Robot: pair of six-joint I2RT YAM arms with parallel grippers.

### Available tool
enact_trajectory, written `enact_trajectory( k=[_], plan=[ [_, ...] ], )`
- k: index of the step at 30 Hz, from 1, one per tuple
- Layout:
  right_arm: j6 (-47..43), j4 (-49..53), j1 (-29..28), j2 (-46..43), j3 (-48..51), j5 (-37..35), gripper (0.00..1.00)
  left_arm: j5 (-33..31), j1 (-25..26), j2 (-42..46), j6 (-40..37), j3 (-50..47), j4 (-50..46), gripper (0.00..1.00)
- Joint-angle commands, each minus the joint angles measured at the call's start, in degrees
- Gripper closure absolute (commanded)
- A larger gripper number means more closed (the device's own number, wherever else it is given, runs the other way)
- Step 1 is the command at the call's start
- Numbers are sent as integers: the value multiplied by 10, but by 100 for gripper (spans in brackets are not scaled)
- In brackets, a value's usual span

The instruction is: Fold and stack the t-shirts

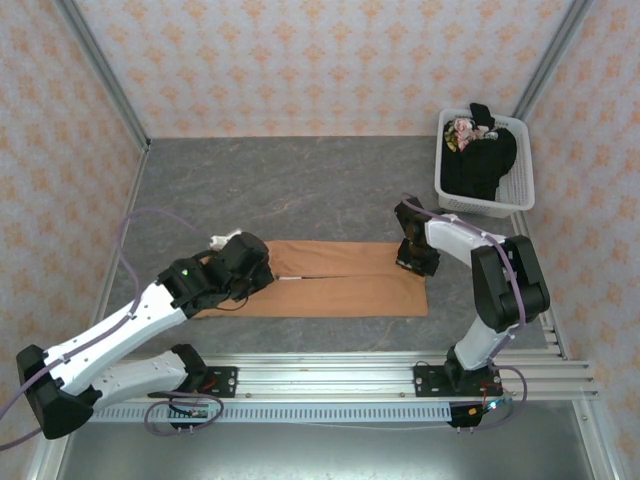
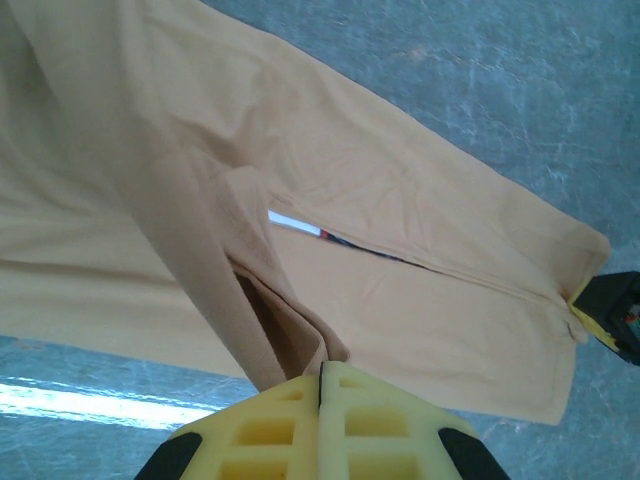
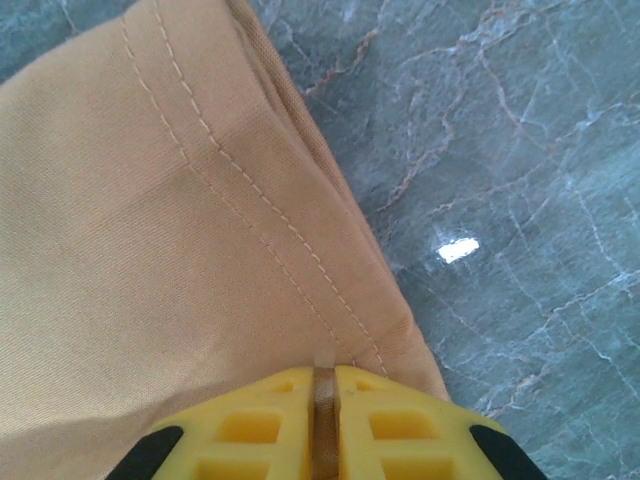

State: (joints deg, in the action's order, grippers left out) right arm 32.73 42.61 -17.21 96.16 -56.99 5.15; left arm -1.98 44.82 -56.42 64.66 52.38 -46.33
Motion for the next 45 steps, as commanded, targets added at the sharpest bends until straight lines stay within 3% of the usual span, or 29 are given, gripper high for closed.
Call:
enact_trajectory(
  k=[1,7,14,17,18,21,22,23,27,30,35,38,45],
  plan=[
    [-8,22,-2,-1,-13,-18,85,-12,20,-6,27,-29,4,100],
    [-28,18,-28,-31,-38,-22,79,-18,24,-27,49,-57,-30,100],
    [-32,30,-56,-24,-71,-29,79,-92,24,-9,93,-40,-117,100],
    [-29,30,-58,-23,-73,-30,79,-67,23,-8,81,-66,-84,100],
    [-28,29,-58,-23,-72,-30,79,-52,24,-7,63,-69,-56,91],
    [-29,32,-58,-24,-73,-35,79,-75,10,-7,12,-30,-61,40],
    [-29,31,-59,-25,-73,-35,79,-87,-9,-9,-4,-12,-80,31],
    [-29,30,-58,-27,-72,-36,79,-89,-51,-11,-23,8,-100,28],
    [-28,16,-59,-38,-64,-28,74,-30,-258,-37,-69,33,-102,27],
    [-29,12,-60,-38,-67,-15,72,4,-339,-132,-107,82,-73,25],
    [-20,11,-62,-24,-91,26,68,12,-349,-393,-180,256,-171,24],
    [-6,-21,-79,-22,-102,63,67,27,-349,-426,-168,267,-133,25],
    [53,-70,-125,55,-136,113,68,-14,-340,-526,-182,322,-177,30]
  ],
)
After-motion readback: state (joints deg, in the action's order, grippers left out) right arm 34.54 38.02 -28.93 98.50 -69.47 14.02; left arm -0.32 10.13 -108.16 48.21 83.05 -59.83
